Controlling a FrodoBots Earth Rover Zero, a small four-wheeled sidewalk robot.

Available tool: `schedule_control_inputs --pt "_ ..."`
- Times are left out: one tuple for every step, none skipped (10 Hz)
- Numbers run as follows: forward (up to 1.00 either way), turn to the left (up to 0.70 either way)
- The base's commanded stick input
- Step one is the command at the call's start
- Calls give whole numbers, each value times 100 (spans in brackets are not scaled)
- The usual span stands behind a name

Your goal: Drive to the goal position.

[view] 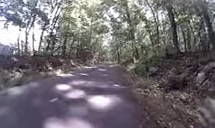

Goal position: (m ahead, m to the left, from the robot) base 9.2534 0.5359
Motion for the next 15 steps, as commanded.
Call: schedule_control_inputs --pt "70 0" --pt "70 0" --pt "70 0" --pt "70 0" --pt "70 0" --pt "70 0" --pt "70 0" --pt "70 0" --pt "70 -4" --pt "70 -14" --pt "70 -11" --pt "70 -5" --pt "70 0" --pt "70 0" --pt "70 0"
